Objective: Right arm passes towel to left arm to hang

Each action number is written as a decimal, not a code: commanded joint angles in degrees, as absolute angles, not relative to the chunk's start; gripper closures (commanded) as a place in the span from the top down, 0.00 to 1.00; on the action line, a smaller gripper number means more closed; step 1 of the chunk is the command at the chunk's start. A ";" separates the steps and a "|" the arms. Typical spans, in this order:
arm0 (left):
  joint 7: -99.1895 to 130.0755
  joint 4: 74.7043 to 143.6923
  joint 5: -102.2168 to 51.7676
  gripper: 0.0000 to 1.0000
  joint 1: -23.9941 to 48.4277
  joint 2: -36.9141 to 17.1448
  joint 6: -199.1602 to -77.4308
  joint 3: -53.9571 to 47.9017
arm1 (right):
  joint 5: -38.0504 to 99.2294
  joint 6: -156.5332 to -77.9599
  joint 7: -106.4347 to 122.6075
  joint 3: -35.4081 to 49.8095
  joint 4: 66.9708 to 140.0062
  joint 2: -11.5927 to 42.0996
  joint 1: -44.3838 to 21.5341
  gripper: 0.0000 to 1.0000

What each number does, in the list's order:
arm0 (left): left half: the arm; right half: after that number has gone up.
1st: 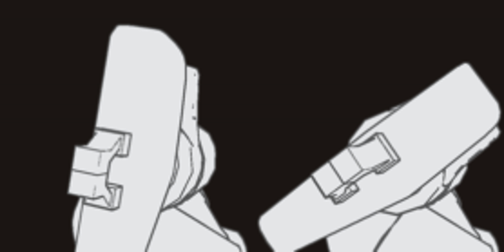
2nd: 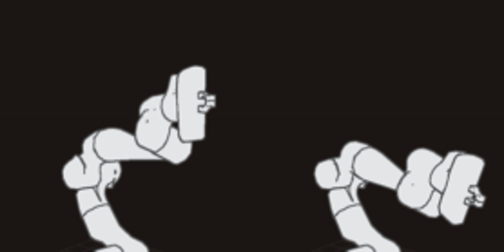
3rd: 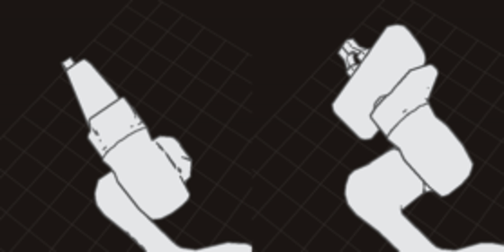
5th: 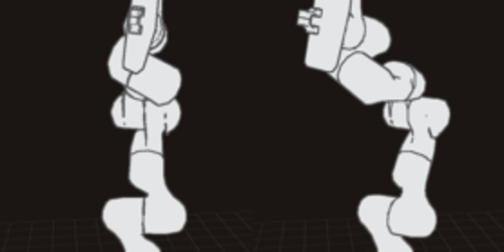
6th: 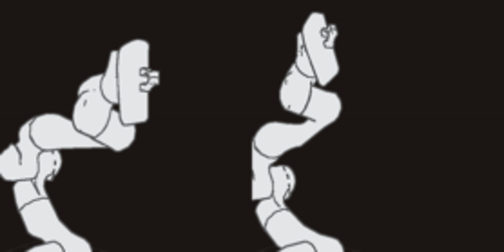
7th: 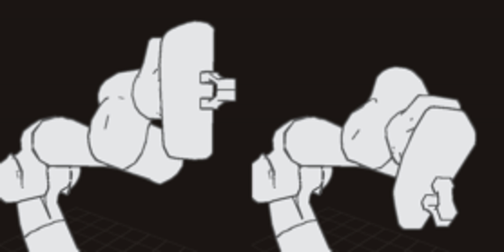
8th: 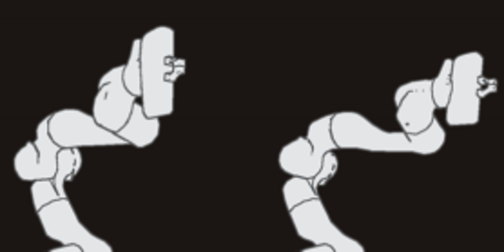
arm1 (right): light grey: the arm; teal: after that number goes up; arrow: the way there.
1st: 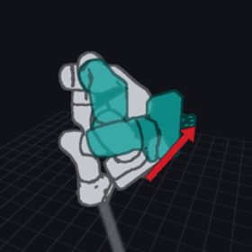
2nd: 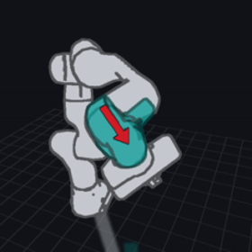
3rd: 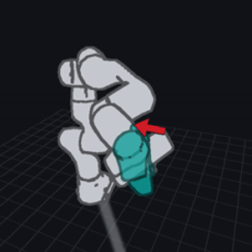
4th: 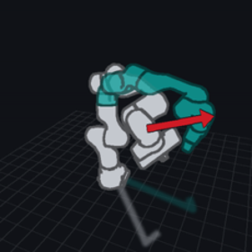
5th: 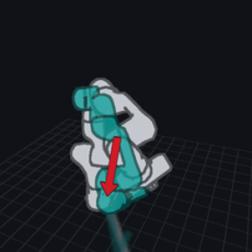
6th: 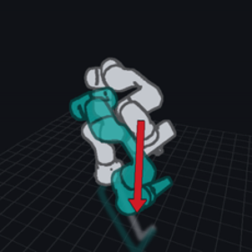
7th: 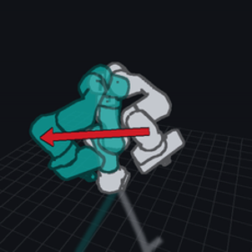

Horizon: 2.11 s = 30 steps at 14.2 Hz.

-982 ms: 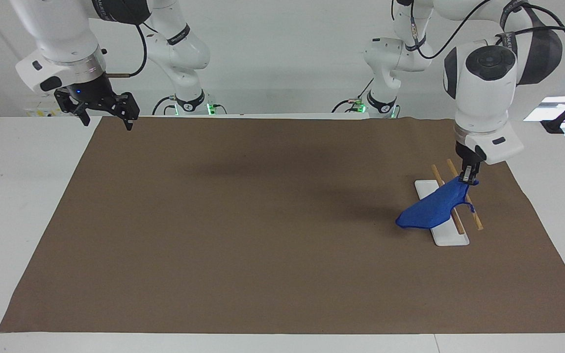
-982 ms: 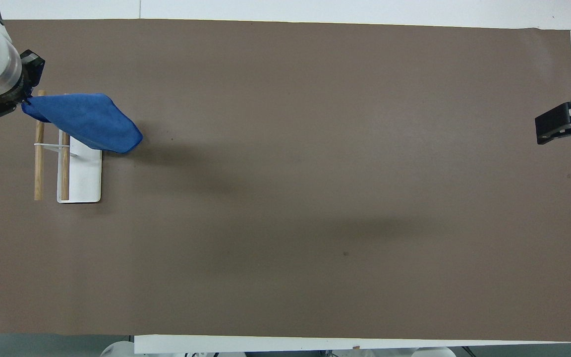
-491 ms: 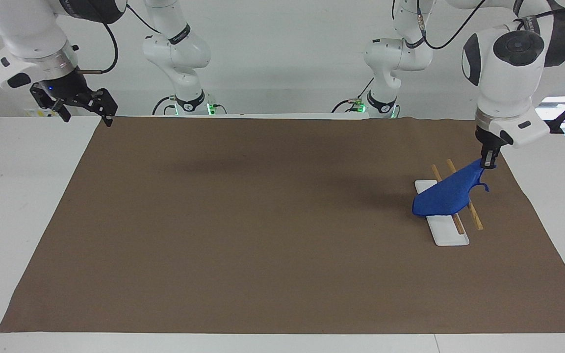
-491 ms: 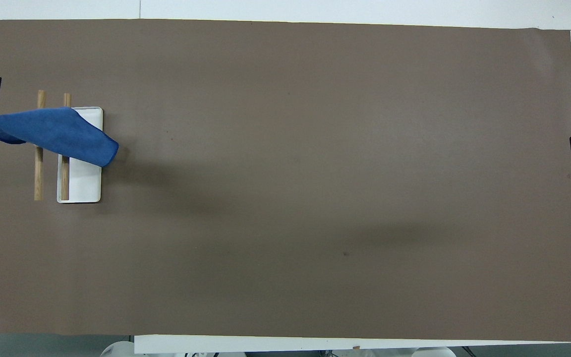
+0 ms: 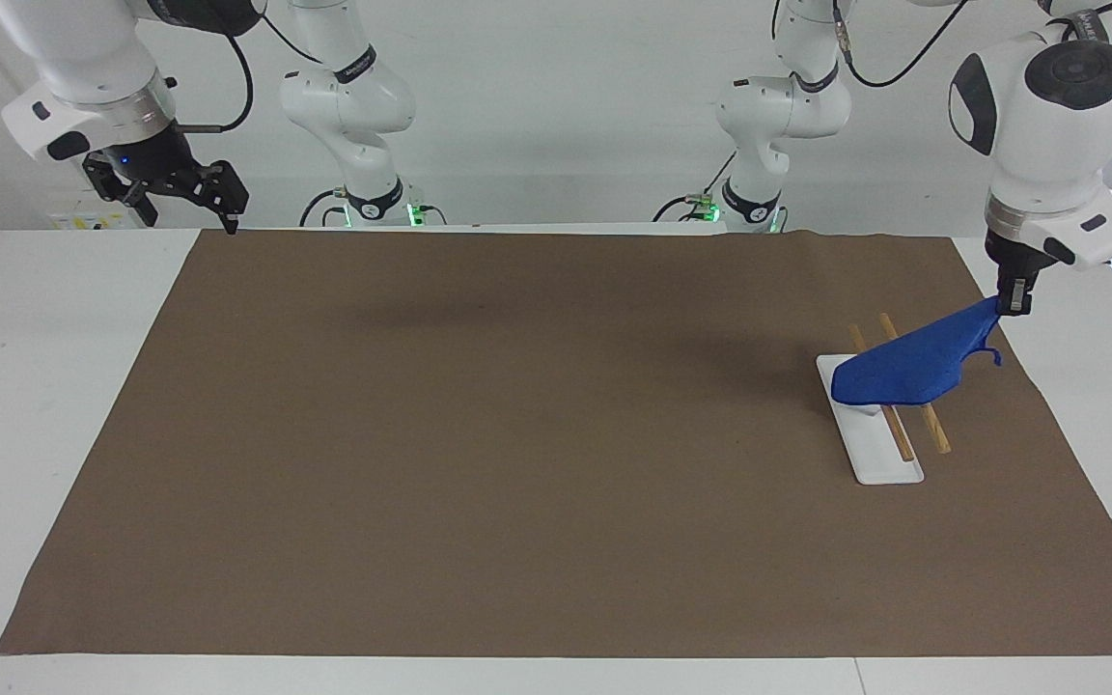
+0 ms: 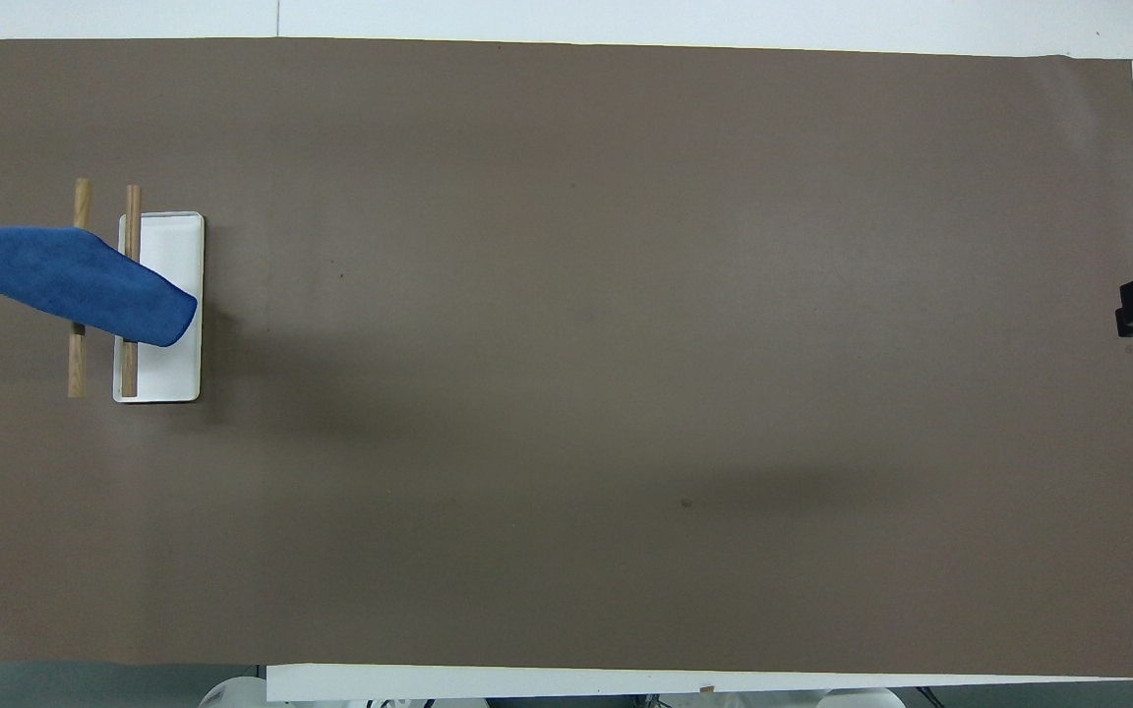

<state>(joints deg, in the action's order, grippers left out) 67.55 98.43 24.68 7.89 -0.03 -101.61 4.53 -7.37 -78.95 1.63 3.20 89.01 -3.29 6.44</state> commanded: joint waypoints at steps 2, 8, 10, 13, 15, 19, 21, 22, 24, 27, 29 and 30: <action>66.89 108.77 25.84 0.00 3.54 4.03 -115.09 4.04 | -6.50 -80.42 2.72 2.64 90.70 -3.87 6.33 1.00; 64.34 117.59 25.75 0.00 -0.43 5.54 -129.11 4.04 | -6.42 -80.33 4.13 2.64 90.53 -3.78 6.68 1.00; 64.34 120.22 25.75 0.00 -0.96 5.27 -133.13 4.13 | -6.33 -80.24 4.39 2.64 90.44 -3.78 6.85 1.00; 64.25 125.23 26.01 0.00 -4.65 5.45 -139.90 4.22 | -6.24 -80.33 4.75 2.64 90.44 -3.78 6.94 1.00; 64.34 128.39 28.81 0.00 -7.45 5.97 -142.89 4.22 | -6.24 -80.07 4.83 2.64 90.70 -3.87 6.94 1.00; 63.99 131.48 29.79 0.15 -9.84 5.80 -147.57 4.13 | -6.24 -80.16 4.83 2.64 90.70 -3.87 6.86 1.00; 63.20 131.57 29.79 0.98 -10.10 5.89 -147.39 4.13 | -6.24 -80.16 4.83 2.64 90.70 -3.87 6.42 1.00; 63.54 131.57 29.79 1.00 -10.11 5.89 -147.13 4.13 | -6.24 -80.16 4.83 2.64 90.70 -3.87 6.42 1.00; 63.63 131.57 29.79 1.00 -9.58 5.89 -146.69 3.96 | -6.24 -79.98 4.92 2.64 90.70 -3.87 6.50 1.00; 63.63 130.53 29.62 1.00 -7.13 5.89 -142.06 3.78 | -6.24 -79.98 4.92 2.64 90.70 -3.87 6.59 1.00; 63.11 123.09 26.04 1.00 -5.28 5.80 -130.41 3.08 | -6.24 -79.98 4.83 2.64 90.79 -3.87 6.59 1.00; 62.15 118.09 20.19 1.00 -4.06 5.71 -125.21 3.08 | -6.24 -79.98 4.83 2.64 90.79 -3.87 6.77 1.00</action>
